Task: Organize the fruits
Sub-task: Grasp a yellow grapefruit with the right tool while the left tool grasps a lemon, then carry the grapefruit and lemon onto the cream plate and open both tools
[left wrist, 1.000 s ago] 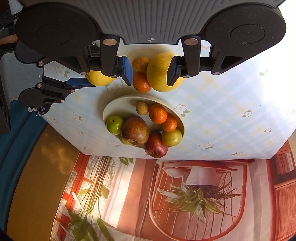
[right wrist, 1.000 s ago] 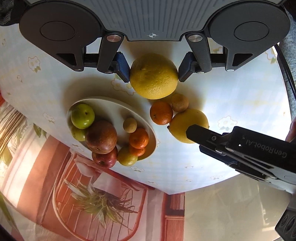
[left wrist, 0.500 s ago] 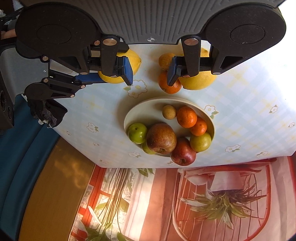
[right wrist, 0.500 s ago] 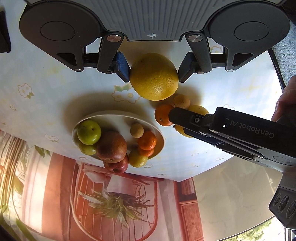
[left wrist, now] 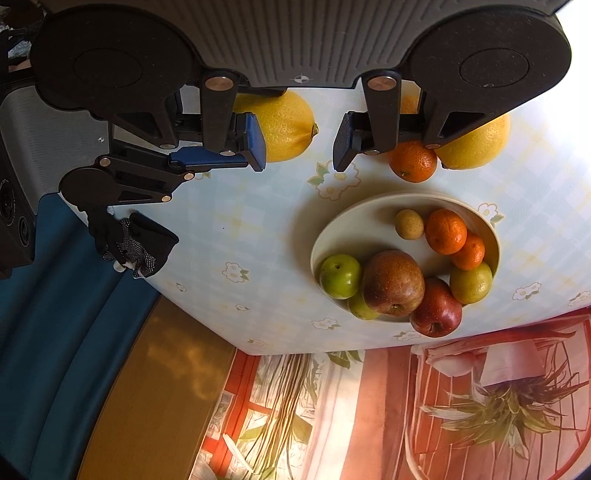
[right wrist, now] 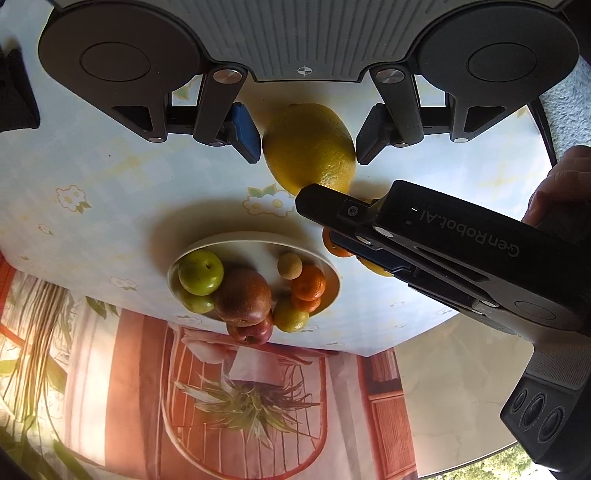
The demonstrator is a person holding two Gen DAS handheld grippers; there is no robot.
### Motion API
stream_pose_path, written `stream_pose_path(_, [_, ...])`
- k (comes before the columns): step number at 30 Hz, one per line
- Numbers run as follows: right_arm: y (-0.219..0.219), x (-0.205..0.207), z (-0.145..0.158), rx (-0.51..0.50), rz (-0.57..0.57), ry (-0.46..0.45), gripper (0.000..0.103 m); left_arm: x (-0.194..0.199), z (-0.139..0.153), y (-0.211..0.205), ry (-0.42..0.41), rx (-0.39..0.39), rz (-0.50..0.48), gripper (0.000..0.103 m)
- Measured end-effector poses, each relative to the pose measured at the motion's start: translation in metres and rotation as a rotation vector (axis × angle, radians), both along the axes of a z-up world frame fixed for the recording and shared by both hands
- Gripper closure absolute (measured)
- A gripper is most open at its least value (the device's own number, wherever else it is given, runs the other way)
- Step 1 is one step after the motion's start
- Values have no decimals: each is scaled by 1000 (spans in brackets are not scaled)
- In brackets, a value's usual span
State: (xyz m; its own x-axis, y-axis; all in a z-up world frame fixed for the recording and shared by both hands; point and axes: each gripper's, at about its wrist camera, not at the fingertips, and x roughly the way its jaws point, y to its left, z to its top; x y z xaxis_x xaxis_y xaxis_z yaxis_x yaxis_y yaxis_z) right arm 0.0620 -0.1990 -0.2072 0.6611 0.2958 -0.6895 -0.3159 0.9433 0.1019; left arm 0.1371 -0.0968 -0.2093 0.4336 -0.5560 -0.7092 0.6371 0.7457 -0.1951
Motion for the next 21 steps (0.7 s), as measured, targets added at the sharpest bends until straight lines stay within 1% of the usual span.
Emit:
stream_pose_path(5, [0,-3,-1,-68,18,7,54,6,-1,-14,21,-8,-26,61])
stream_pose_path(9, [-6,-4,-3,-37,12,2,54,10,-6,-25,54,-11,-40,61])
stream_pose_path(10, [-8,-5,-4,-23,7,-2,54,12,-7,-25,69,-21,-35,61])
stream_pose_path(11, [-11,-5,-5,-5,-1,-1,54,15,-8,-22,90,-47,-25,63])
stream_pose_path(14, [-20,-6,-7,64,-37,9,54,23,-10,-3,178,-180,22,63])
stream_pose_path(16, [-26,-6,-9,110,-63,15,54,26,-11,7,214,-235,44,63])
stream_pose_path(18, [-33,-7,-10,157,-89,23,54,24,-11,9,216,-250,38,63])
stream_pose_path(21, [-40,-8,-13,207,-115,32,54,20,-14,5,225,-247,7,63])
